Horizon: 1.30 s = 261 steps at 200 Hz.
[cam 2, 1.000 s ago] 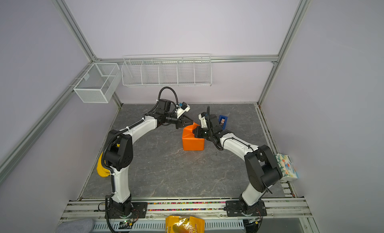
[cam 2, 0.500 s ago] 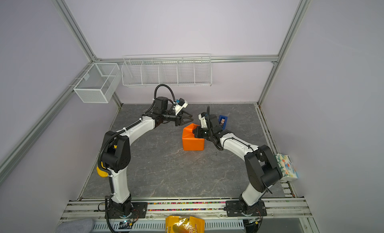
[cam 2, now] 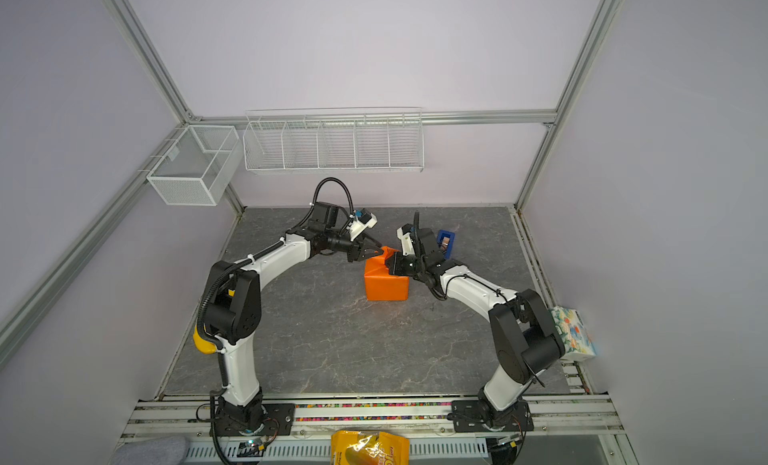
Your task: Wrap the gift box in paper
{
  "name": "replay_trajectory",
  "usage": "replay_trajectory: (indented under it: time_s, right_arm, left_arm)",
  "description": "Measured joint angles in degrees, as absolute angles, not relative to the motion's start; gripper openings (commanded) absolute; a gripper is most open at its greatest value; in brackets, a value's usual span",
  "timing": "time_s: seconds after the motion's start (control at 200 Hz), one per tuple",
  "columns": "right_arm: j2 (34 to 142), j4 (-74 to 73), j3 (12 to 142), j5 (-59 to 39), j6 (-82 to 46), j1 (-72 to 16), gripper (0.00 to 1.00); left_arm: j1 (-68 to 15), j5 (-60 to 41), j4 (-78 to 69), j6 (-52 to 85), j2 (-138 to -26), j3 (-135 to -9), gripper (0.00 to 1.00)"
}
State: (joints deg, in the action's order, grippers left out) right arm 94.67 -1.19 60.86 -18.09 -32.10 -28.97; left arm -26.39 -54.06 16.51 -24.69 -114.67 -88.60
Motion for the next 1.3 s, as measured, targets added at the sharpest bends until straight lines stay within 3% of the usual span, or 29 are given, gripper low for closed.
replay_trajectory:
  time_s: [0.22, 0.4, 1.1, 1.305]
  right_arm:
    - [94.7, -1.2, 60.8, -18.1, -32.1, -29.0, 0.06]
    - [94.7, -1.2, 60.9, -18.1, -32.1, -29.0, 0.07]
    - [94.6, -1.2, 60.9, -17.9, -32.1, -28.9, 0.07]
    - [94.6, -1.2, 60.9, -17.9, -32.1, -28.9, 0.07]
  left_arm:
    - [-28.2, -50.8, 17.3, -25.6, -114.7, -88.6, 0.4]
    - [-29.3, -48.5, 14.3, -23.9, -114.7, -88.6, 0.26]
    - [-29.0, -49.8, 5.6, -15.3, -114.7, -87.5, 0.31]
    - [-28.0, -50.9, -2.5, -9.0, -114.7, -84.3, 0.22]
